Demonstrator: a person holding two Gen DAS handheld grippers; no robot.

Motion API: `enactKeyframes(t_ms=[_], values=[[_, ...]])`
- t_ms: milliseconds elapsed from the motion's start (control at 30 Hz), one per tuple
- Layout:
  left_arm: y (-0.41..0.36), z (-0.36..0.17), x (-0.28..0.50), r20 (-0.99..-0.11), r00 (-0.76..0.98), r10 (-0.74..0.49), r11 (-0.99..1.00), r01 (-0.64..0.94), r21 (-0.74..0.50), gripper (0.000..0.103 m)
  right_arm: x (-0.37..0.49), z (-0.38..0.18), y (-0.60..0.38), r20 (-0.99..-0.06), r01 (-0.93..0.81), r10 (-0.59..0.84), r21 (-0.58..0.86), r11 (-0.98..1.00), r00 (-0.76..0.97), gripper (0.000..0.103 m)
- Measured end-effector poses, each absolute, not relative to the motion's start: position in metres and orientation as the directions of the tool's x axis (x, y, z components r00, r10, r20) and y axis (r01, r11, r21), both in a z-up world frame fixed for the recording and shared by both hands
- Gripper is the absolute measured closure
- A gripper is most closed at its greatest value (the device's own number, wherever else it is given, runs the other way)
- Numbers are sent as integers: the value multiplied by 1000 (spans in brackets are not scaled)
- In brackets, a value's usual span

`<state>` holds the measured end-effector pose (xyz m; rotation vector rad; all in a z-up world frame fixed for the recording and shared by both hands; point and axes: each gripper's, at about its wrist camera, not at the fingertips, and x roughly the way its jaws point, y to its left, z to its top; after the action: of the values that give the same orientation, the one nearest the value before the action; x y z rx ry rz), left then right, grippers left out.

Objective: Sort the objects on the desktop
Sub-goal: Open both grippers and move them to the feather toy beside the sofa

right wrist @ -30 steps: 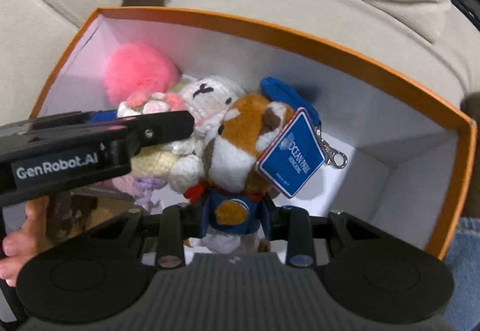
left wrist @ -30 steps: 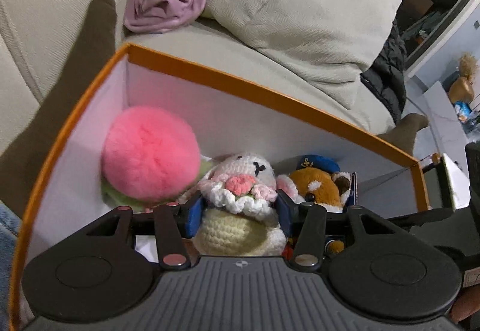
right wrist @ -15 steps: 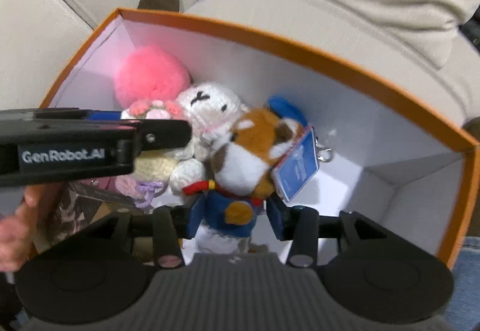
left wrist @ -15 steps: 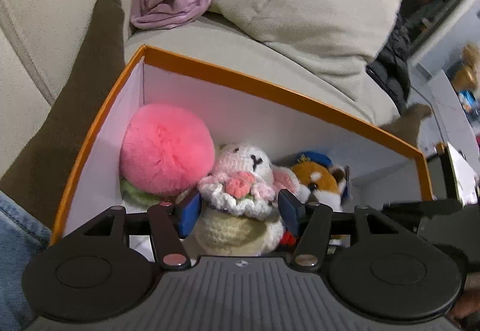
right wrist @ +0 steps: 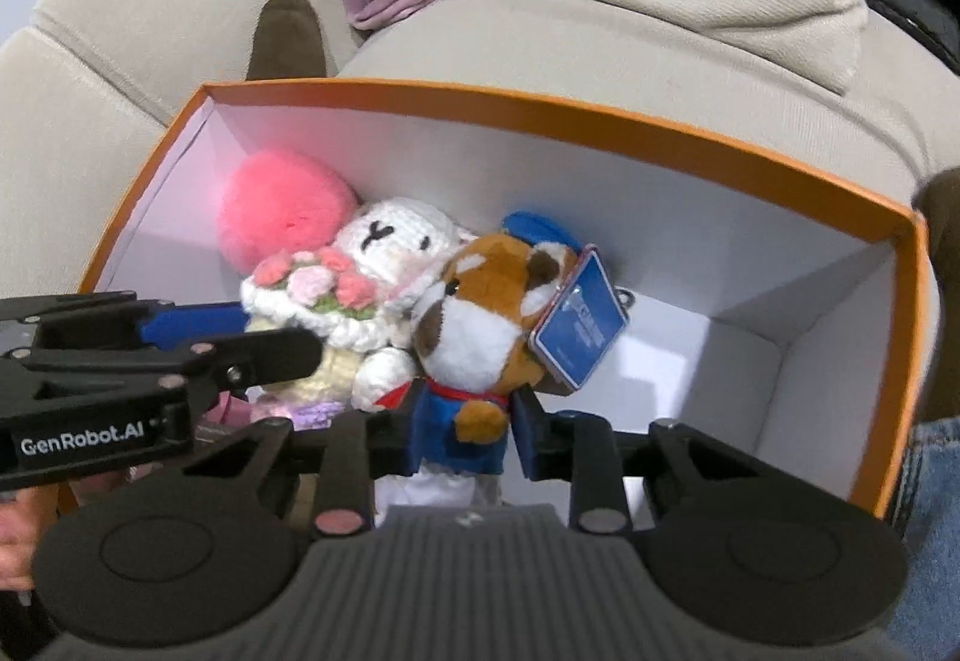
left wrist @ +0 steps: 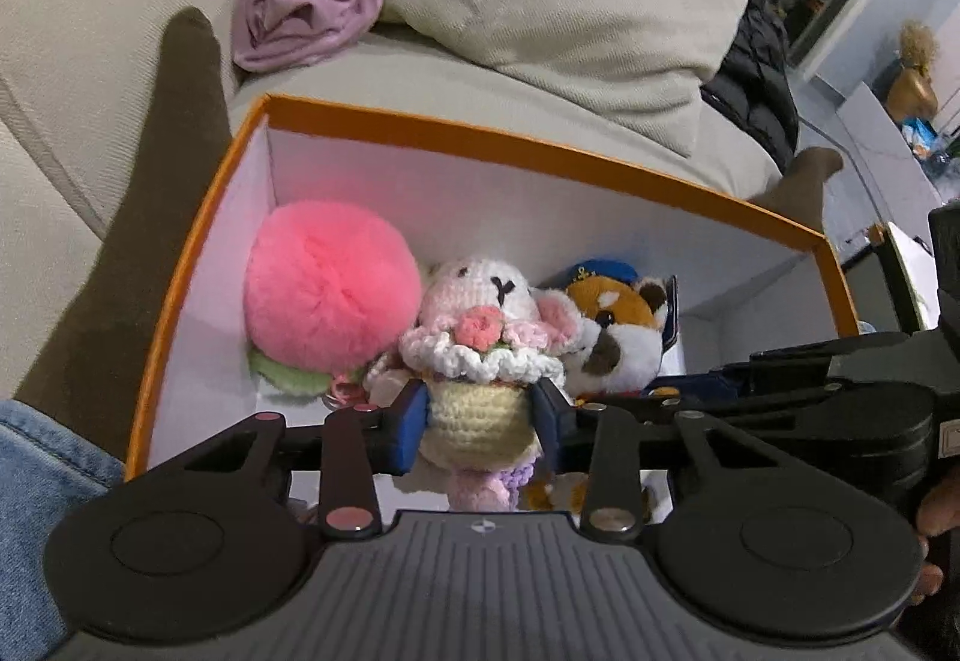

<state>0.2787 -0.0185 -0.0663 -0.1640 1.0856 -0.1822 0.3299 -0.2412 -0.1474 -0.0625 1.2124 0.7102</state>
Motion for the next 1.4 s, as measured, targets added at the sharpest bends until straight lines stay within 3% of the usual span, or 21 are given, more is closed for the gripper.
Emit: enactKeyframes(t_ms=[100,233,433,567,700,867,1233,1333,1400], values=[[-18,-66,275,-861,473,-185,983,75,-169,60,330,-153,-232,-860,-544,484,331,771,163,74],[-13,-68,280,-865,458,-204,979,77,-190,59,328,-152,-233,-862,-551,477,318,771,170,73],[-11,-52,268,-829,515,-218,976,102,-193,55,312,-130,-243,-848,-586,475,267,765,234,62],[-9,-18,243,-760,606,-235,971,120,-205,54,293,-102,-264,-788,-575,517,263,775,336,62],[-17,19,201,-669,670,-322,947,219,-237,54,250,-72,-305,-668,-555,549,238,797,502,61],[-43,35,152,-625,633,-457,887,372,-272,54,197,-61,-359,-610,-471,476,184,863,634,62],[-137,-21,85,-668,481,-568,752,634,-183,53,120,-104,-448,-665,-213,286,191,958,690,62],[-164,-38,75,-683,470,-559,721,682,-121,47,110,-110,-459,-669,-182,247,166,969,701,62],[-179,-47,71,-692,467,-550,697,713,-73,46,108,-114,-464,-670,-182,255,179,967,697,70]])
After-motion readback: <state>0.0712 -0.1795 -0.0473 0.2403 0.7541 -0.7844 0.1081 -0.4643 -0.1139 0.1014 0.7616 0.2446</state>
